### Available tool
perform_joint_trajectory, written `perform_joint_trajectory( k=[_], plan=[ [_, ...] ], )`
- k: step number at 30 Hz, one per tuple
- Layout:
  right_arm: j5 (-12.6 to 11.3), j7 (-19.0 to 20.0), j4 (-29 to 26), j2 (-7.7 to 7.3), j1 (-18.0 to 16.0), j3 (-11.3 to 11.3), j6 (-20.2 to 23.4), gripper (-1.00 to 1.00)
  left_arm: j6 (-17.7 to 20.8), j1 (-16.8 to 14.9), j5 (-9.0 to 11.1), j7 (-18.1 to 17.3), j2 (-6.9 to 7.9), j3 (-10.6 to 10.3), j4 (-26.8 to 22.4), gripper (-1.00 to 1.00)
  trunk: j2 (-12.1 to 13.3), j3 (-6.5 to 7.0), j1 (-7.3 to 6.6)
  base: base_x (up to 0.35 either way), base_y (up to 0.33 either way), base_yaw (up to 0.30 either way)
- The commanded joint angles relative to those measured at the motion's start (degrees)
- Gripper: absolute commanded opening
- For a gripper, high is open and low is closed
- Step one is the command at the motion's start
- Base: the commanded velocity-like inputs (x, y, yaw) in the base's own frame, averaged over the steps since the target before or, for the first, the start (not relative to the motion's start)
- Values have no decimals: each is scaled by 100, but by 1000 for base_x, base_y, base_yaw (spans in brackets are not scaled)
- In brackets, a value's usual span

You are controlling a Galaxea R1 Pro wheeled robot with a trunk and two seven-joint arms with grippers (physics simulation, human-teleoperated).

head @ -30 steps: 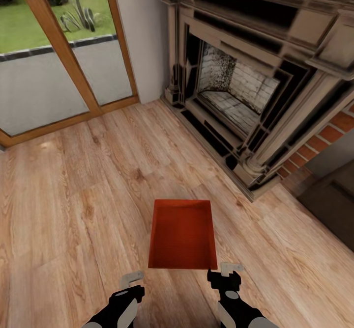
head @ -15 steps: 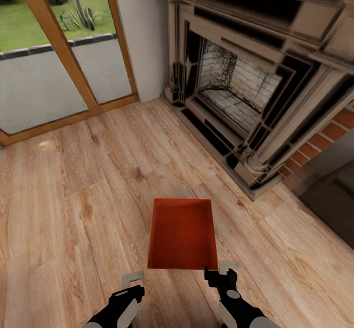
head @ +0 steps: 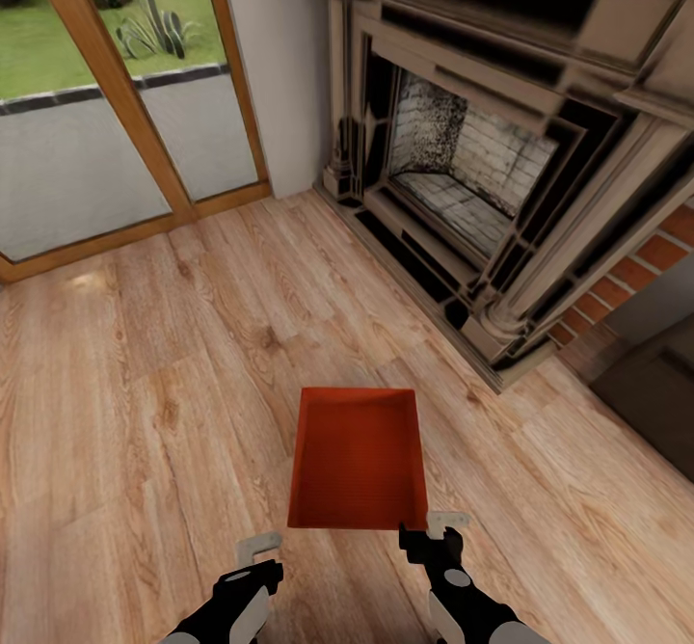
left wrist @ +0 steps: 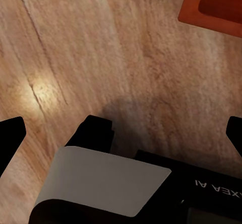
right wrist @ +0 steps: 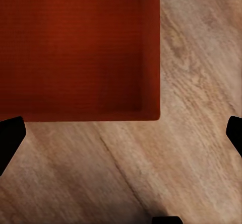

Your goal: Move the two storage containers from the living room to the garage. In the garage, place one container on the floor and stack the other container on top of it (either order is fine).

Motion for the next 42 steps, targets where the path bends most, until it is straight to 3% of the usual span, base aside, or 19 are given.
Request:
perform_joint_trajectory(
  k=[1, 42],
  plan=[
    [-6, -36, 5, 0, -3, 34, -13, 100, 33, 0, 44, 41, 3, -50, -13, 100, -43, -21, 22, 0, 0, 0],
    [-2, -33, 5, 0, -3, 34, -21, 100, 33, 0, 44, 6, 3, -43, -30, 100, -1688, -758, 923, 0, 0, 0]
  ],
)
